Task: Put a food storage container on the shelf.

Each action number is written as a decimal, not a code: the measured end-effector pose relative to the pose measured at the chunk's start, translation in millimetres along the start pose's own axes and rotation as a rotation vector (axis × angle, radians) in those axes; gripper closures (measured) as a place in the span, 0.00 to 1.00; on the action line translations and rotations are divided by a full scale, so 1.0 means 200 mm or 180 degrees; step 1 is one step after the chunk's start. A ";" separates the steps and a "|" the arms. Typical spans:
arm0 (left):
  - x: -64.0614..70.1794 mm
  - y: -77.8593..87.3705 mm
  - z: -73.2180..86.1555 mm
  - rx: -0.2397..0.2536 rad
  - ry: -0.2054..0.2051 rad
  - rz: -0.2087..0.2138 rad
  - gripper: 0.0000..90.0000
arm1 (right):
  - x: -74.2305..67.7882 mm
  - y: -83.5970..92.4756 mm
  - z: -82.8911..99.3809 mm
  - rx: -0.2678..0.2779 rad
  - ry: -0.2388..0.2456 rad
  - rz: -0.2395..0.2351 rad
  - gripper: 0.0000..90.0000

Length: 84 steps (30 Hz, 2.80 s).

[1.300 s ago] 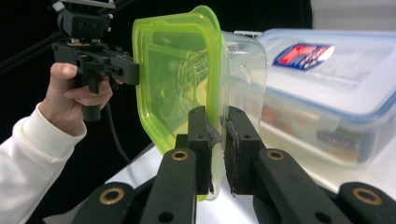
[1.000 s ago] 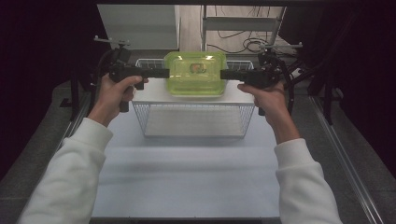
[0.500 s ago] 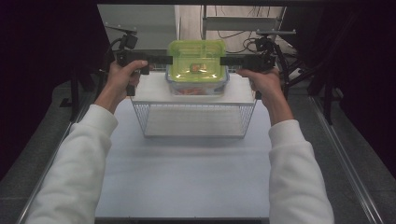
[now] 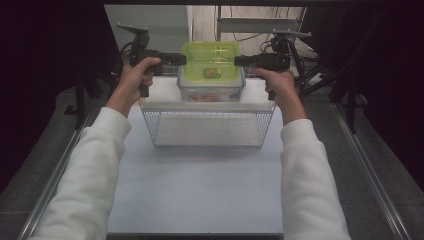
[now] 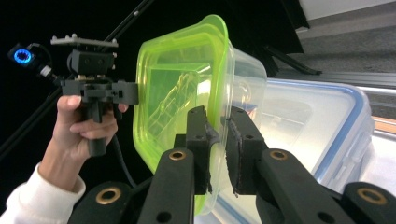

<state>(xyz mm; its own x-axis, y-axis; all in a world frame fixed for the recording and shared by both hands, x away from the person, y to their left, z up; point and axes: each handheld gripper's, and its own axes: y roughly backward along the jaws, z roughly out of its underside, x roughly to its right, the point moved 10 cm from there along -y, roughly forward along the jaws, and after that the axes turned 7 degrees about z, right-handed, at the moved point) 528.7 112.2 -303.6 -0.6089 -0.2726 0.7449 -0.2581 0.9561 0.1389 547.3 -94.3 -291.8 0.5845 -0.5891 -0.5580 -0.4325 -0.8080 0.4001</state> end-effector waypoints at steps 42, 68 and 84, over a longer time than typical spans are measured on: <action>-0.05 0.06 -0.06 0.0323 -0.0212 -0.0338 0.26 | 0.07 0.04 -0.06 0.0287 -0.0151 0.0284 0.39; 0.20 0.37 0.72 -0.0198 -0.0840 -0.0534 0.26 | -0.14 0.40 0.57 -0.0356 0.0847 0.0506 0.35; 0.04 0.35 1.30 -0.0666 -0.0999 -0.0772 0.27 | -0.03 0.37 1.21 -0.0840 0.1063 0.0576 0.35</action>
<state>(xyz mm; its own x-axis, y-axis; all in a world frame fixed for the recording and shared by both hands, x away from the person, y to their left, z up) 312.0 148.9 -457.8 -0.7560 -0.4801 0.4450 -0.2839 0.8530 0.4380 345.7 -148.9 -435.4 0.7236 -0.6559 -0.2147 -0.3836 -0.6408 0.6650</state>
